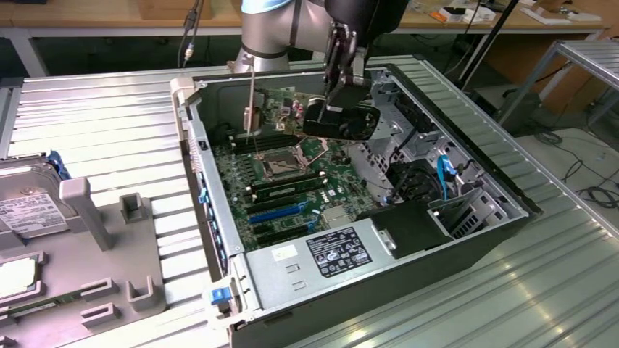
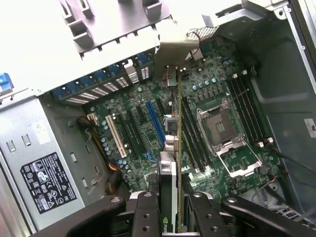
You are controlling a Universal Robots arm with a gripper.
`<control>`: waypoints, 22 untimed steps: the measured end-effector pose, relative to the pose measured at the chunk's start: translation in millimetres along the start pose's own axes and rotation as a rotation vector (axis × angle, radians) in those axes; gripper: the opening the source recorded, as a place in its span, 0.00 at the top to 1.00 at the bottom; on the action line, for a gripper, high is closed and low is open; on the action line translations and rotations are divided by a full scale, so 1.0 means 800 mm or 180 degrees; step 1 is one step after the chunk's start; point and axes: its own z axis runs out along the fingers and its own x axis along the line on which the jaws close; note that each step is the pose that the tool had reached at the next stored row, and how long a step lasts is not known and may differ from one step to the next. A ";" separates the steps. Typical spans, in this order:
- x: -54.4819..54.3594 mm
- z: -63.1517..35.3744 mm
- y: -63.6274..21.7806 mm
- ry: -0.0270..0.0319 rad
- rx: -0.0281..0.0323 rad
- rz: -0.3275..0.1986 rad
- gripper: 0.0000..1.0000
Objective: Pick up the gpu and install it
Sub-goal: 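Insert the gpu into the slot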
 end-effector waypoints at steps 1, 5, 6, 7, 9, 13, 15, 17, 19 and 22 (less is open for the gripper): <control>0.000 0.000 0.000 0.0003 -0.0001 -0.0059 0.73; 0.000 0.000 0.000 0.0013 -0.0006 -0.0302 0.73; 0.000 0.000 0.000 0.0017 -0.0008 -0.0394 0.73; 0.000 0.000 0.000 0.0020 -0.0009 -0.0473 0.73; 0.000 0.000 0.000 0.0027 -0.0012 -0.0635 0.73; 0.000 0.000 0.000 0.0035 -0.0016 -0.0841 0.73; 0.000 0.000 0.000 0.0042 -0.0019 -0.0990 0.73; 0.000 0.000 0.000 0.0046 -0.0021 -0.1093 0.73; 0.000 0.000 0.000 0.0050 -0.0023 -0.1187 0.73; 0.000 0.000 0.000 0.0055 -0.0025 -0.1312 0.73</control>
